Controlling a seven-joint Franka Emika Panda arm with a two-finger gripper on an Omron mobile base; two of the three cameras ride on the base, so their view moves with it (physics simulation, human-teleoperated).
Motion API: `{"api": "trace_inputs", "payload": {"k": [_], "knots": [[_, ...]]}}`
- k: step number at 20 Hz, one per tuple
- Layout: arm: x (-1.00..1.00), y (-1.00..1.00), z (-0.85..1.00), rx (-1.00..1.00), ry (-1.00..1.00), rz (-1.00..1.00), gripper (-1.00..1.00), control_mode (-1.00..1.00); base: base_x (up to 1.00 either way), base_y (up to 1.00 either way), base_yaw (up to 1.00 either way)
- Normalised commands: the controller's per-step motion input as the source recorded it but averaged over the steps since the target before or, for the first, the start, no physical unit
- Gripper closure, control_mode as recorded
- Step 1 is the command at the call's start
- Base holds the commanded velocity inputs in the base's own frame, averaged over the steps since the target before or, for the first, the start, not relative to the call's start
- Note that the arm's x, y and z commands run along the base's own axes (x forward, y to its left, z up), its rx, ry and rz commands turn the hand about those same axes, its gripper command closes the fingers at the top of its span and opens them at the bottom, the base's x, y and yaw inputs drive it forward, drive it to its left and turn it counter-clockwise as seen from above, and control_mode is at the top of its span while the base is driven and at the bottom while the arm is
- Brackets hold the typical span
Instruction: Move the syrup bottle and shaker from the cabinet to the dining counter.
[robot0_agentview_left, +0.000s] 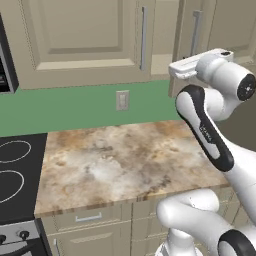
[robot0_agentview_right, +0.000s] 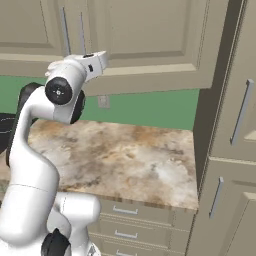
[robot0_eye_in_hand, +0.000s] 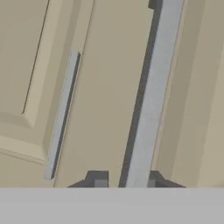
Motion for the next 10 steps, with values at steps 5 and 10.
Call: {"api": "trace_inputs", "payload": {"k": [5, 10], "knots": [[-1.0, -0.13, 0.0, -0.05, 0.04, 0.0, 1.0, -1.0, 0.0, 0.0, 0.0], [-0.84, -0.24, 0.0, -0.03, 0.03, 0.0, 1.0, -1.0, 0.0, 0.0, 0.0]]}}
